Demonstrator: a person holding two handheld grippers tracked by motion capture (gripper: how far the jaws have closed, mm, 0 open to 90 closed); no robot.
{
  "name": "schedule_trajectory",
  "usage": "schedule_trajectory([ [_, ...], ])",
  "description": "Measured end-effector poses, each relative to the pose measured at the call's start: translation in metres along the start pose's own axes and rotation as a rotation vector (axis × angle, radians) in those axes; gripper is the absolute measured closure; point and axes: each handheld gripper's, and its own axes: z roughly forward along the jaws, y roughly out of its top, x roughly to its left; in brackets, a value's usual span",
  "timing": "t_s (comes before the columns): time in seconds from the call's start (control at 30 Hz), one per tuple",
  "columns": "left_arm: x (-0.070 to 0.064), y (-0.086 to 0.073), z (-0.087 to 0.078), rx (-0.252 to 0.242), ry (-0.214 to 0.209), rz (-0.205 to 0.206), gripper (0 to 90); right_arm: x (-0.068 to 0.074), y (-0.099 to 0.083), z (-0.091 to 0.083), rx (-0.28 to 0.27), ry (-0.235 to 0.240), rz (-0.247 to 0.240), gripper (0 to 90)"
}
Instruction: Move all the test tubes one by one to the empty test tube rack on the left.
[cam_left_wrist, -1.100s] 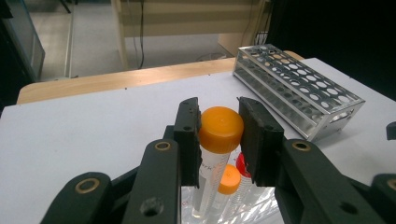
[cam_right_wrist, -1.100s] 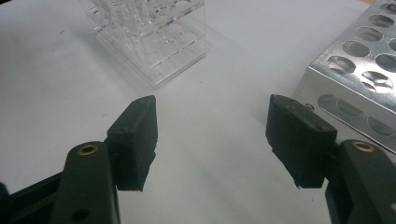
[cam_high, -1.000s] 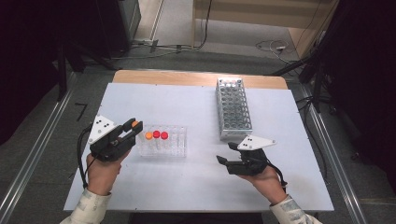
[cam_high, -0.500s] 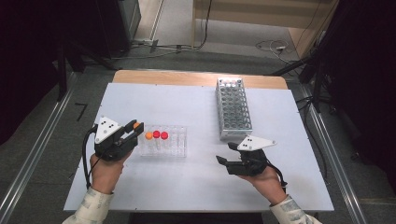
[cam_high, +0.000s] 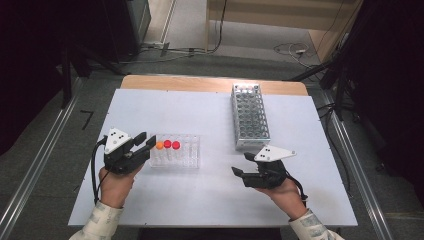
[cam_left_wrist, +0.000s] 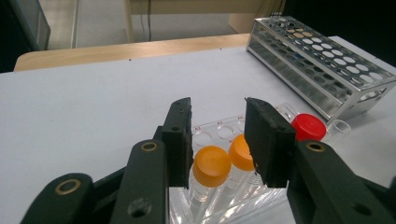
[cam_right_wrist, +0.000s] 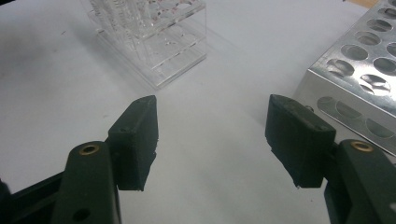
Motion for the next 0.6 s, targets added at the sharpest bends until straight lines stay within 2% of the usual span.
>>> schedule_trajectory([
  [0.17, 0.0015, 0.0004, -0.0035, -0.009, -0.007, -0.014, 59.3, -0.0016, -0.0007, 0.0002, -0.002, -0.007, 0.010, 33.2],
  [0.37, 0.0036, 0.0005, -0.0056, -0.010, -0.052, -0.043, 48.1, -0.0051, -0.0021, -0.0010, -0.013, -0.029, 0.023, 33.2],
  [0.6, 0.0017, 0.0002, -0.0088, -0.013, -0.053, -0.052, 35.0, -0.0088, -0.0034, -0.0041, -0.033, -0.057, 0.032, 33.1],
])
